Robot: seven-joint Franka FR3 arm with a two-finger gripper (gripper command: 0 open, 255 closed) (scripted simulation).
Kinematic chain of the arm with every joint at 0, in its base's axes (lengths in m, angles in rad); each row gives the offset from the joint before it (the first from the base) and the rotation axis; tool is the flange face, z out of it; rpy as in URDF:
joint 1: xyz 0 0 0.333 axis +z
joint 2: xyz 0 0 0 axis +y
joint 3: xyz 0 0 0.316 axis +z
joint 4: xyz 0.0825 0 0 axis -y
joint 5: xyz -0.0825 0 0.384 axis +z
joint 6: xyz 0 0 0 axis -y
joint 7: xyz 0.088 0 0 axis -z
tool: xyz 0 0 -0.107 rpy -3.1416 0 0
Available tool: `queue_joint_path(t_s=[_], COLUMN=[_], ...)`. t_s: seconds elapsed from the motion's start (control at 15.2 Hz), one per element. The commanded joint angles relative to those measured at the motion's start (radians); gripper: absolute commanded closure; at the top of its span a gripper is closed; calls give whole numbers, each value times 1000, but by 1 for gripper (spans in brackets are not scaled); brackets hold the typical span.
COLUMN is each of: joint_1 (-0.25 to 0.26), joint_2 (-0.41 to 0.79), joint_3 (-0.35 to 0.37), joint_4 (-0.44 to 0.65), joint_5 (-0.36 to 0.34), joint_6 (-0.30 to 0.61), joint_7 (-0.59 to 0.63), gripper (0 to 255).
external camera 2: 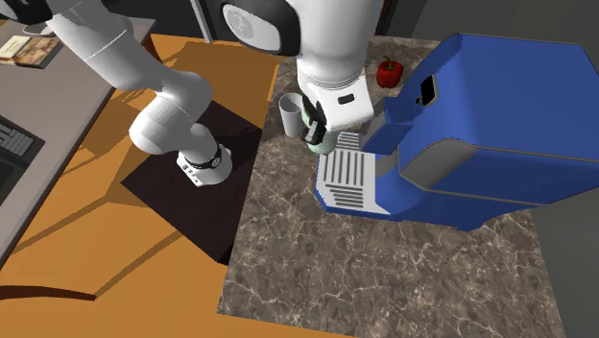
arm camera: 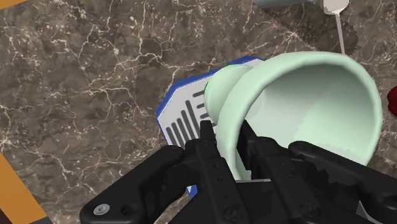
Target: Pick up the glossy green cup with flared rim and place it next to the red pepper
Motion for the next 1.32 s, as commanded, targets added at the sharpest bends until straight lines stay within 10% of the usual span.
queue_joint_path(t_s=[0.0, 1.25], joint_1=[16, 169], joint_2=[37, 539], joint_3=[35, 313], joint_4=[27, 541], joint_5=[16, -42], joint_6=[18, 61], joint_7=[46, 488], gripper=[255, 255])
